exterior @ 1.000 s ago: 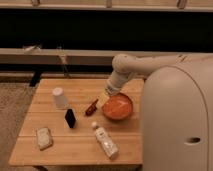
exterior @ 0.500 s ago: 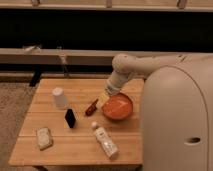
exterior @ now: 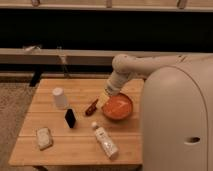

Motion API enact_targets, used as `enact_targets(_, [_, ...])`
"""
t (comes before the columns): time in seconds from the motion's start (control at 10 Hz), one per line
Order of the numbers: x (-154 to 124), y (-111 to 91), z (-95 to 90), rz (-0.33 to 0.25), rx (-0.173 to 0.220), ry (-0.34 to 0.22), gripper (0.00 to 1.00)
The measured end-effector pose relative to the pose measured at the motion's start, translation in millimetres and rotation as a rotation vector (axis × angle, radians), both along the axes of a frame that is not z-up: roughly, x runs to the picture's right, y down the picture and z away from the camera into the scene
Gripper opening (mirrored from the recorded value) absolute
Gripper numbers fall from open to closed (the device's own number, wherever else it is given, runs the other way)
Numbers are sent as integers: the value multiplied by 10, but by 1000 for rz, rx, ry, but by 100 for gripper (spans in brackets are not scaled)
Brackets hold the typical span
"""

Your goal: Place the ceramic cup over the eraser

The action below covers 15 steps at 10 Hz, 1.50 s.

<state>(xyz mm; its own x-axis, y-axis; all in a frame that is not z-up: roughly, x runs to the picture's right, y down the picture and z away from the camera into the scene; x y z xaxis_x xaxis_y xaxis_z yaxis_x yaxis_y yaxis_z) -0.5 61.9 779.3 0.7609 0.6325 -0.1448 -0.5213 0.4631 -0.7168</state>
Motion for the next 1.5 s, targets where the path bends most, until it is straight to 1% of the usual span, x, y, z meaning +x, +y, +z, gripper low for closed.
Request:
enact_targets(1.3, [-2, 0, 0, 0, 0, 0, 77])
enact_targets(1.4, [-5, 4, 2, -3, 1, 1, 77])
enact_targets(1.5, [-25, -20, 17, -20, 9, 3, 77])
